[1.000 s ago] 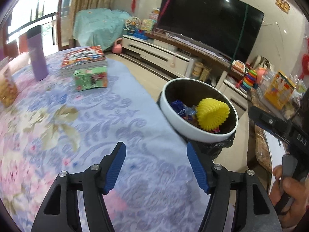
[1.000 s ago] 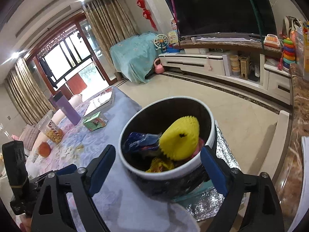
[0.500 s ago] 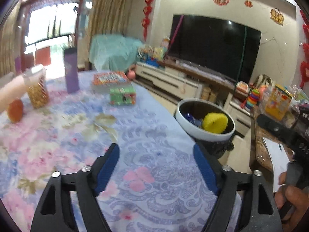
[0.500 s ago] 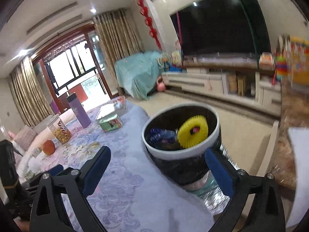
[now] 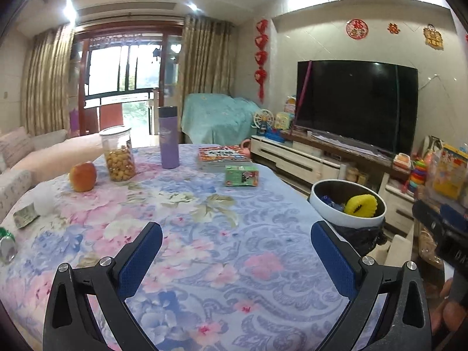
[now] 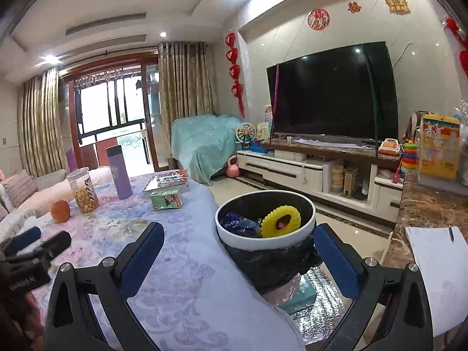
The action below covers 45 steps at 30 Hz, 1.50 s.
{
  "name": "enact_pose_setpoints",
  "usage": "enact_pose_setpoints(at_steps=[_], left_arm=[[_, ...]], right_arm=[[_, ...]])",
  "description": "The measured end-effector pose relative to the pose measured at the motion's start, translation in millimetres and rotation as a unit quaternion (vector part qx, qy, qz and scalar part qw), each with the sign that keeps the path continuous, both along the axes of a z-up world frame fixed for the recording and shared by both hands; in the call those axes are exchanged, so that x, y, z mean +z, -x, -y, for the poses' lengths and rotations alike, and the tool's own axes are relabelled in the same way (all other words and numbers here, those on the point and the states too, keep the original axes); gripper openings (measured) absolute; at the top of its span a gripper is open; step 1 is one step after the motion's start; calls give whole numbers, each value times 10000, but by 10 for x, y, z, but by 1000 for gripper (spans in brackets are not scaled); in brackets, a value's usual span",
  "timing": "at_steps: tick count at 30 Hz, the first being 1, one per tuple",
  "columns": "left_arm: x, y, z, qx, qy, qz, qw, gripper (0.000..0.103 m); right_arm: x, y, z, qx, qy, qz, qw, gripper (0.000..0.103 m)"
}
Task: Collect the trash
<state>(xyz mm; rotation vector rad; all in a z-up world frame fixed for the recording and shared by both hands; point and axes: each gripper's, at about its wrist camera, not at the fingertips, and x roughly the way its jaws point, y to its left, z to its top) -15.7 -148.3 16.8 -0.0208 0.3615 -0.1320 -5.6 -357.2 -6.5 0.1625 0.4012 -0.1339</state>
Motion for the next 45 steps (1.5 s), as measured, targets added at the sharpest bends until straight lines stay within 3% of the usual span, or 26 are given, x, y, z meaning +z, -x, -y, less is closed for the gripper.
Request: enact_pose_setpoints(at_steps=[6,14,45], left_arm=[[-40,133,74,206,-206,216,9993,103],[-88,93,15,300,-229,140,9992,103],[-128,95,8,215,-378,221,9988,103]], right_arm=[[-50,63,-102,18,158,28,9999,103],[-25,94,-141,17,194,74,9998,103],[-19,109,-149,76,98,80,9999,103]])
